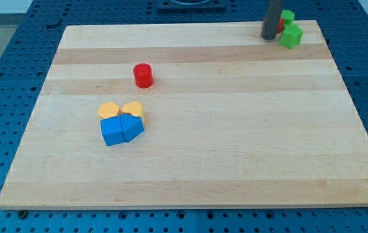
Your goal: Slide red circle towards top center
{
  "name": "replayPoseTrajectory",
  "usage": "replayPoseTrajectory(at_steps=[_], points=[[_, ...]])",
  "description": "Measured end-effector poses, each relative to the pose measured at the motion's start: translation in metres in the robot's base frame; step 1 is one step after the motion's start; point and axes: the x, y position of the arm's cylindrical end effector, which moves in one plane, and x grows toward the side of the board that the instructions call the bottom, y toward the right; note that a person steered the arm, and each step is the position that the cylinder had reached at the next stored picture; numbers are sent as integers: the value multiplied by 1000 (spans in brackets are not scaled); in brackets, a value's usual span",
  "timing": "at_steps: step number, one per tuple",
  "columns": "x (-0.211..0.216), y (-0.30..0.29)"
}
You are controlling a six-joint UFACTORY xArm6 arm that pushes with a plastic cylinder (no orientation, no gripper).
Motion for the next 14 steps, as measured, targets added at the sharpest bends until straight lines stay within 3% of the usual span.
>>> replayPoseTrajectory(at_steps=[1,2,4,5,6,8,10,13,14], points=[[13,-17],[20,-75],[43,-255],[91,-337],[147,-374],[154,-335],[109,-250],[89,-251],[61,-217]])
